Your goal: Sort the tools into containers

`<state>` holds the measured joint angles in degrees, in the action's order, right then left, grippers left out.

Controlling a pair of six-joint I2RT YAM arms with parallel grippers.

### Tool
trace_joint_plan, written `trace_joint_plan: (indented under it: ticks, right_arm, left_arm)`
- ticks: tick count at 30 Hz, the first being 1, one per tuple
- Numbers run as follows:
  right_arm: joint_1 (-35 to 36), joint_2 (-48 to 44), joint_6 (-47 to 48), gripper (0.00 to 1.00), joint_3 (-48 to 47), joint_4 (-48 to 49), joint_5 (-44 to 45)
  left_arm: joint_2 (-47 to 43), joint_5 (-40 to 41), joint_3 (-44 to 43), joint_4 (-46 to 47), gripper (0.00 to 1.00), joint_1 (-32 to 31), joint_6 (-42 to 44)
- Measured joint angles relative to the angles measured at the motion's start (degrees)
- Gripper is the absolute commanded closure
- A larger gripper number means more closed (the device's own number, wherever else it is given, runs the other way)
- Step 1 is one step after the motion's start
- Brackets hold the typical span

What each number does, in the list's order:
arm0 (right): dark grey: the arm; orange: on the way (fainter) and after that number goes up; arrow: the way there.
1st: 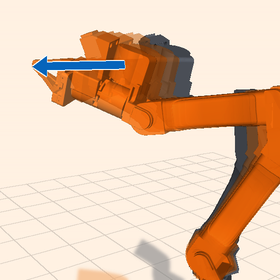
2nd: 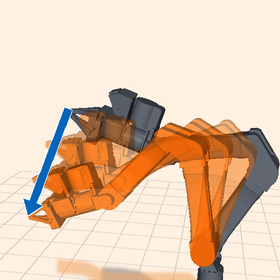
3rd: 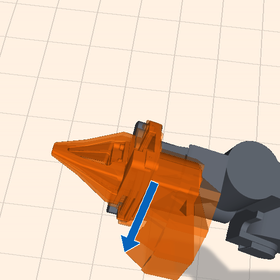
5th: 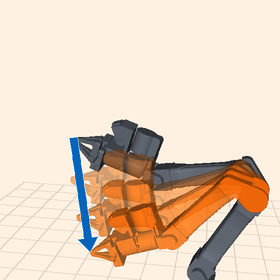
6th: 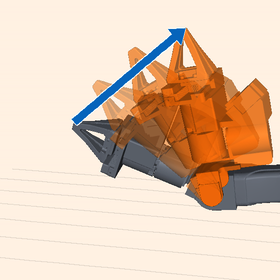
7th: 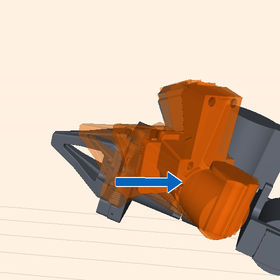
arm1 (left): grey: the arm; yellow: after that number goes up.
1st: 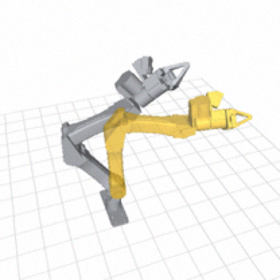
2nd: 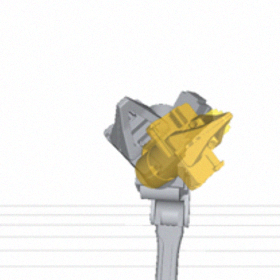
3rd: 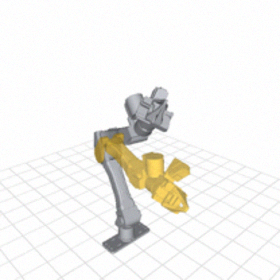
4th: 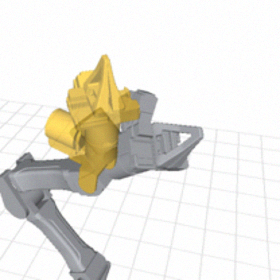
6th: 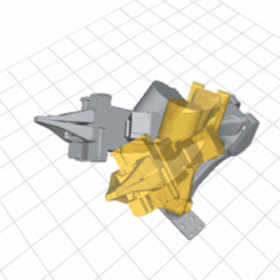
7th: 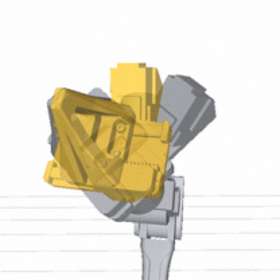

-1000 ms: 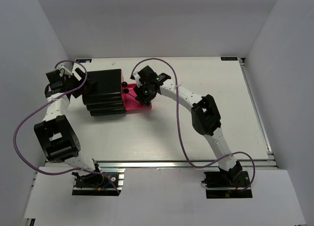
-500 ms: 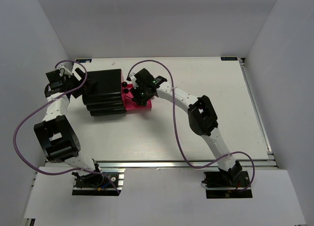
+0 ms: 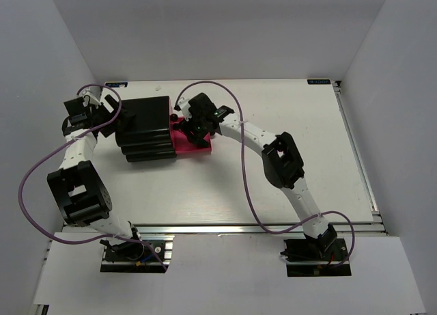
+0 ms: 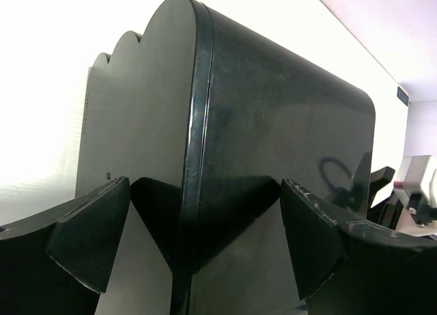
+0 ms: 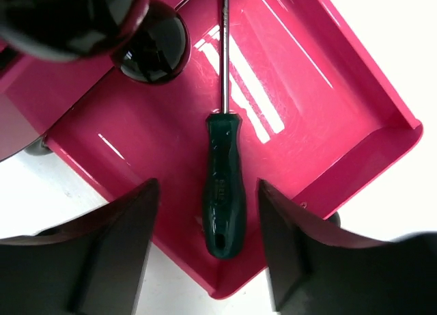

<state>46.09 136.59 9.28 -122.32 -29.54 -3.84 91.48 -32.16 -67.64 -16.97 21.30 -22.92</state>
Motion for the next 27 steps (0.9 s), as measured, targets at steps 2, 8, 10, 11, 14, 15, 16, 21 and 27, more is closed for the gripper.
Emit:
trace_joint_plan:
  ticks: [2, 8, 10, 11, 14, 15, 16, 21, 27]
  right_arm:
    - [-0.33, -1.14, 0.85, 0.49, 1.75, 1.03, -0.44]
    - [-4.55, -10.62, -0.48, 1.0, 12.81, 3.43, -0.61]
    - [-7.39, -13.03, -1.03, 1.0, 14.78, 4.22, -0.5]
    - [-8.92, -13.94, -1.11, 1.0, 15.61, 4.79, -0.37]
    - [-12.83, -14.91, -0.76, 1.0, 17.05, 5.81, 0.07]
    - [-13.73, -14.53, -0.37, 1.0, 17.11, 5.81, 0.42]
    - [-14.25, -14.08, -0.22, 1.0, 17.11, 5.79, 0.48]
    - [-13.03, -6.08, -0.31, 1.0, 12.44, 5.05, -0.37]
    - [-10.25, 0.15, -2.1, 1.0, 8.83, 4.66, -1.88]
  left_arm:
    - [0.0, -0.02, 0.0, 0.0, 0.03, 0.0, -0.02]
    - [0.0, -0.04, 0.0, -0.02, 0.04, 0.0, -0.02]
    - [0.0, -0.04, 0.0, -0.02, 0.04, 0.0, -0.02]
    - [0.0, -0.04, 0.0, -0.02, 0.04, 0.0, -0.02]
    - [0.0, -0.04, 0.0, -0.02, 0.04, 0.0, -0.02]
    - [0.02, -0.07, 0.0, -0.02, 0.03, 0.0, 0.0]
    - [0.02, -0.04, 0.0, -0.02, 0.04, 0.0, -0.02]
    - [0.13, -0.07, -0.33, -0.46, 0.04, 0.0, 0.04]
    - [0.35, -0.66, -0.46, -0.74, 0.04, -0.02, 0.02]
